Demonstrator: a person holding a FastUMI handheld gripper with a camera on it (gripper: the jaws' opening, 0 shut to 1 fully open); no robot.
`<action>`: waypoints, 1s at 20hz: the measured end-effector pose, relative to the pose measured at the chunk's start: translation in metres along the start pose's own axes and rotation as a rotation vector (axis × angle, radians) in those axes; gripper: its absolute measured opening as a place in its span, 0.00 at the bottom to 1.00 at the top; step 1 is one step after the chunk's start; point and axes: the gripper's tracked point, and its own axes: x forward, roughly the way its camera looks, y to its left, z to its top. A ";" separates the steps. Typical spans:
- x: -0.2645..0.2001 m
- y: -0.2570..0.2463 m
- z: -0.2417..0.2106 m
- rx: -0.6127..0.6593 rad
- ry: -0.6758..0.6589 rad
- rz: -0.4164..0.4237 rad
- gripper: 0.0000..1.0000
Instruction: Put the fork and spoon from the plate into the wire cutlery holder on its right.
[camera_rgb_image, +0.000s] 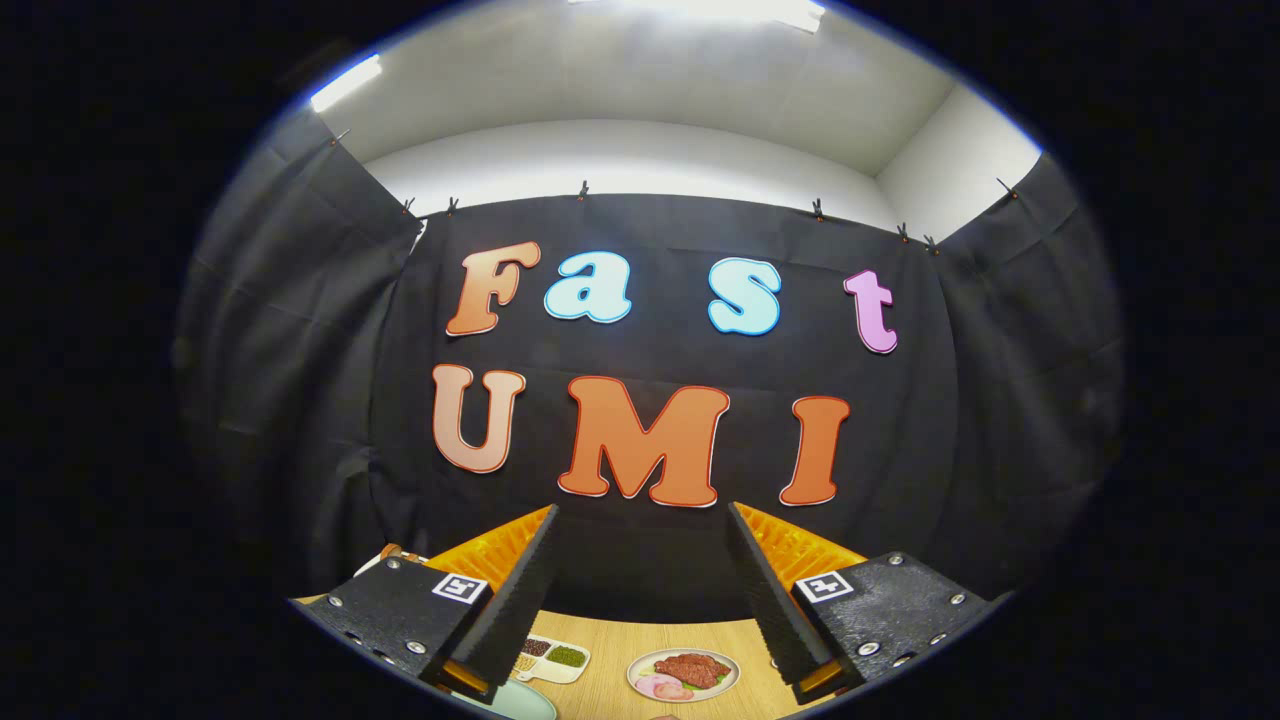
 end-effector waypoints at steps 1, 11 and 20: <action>-0.001 -0.004 -0.001 0.014 0.000 0.009 0.96; -0.009 -0.034 -0.014 0.028 0.000 0.135 0.96; -0.006 -0.030 -0.010 0.062 -0.034 0.143 0.96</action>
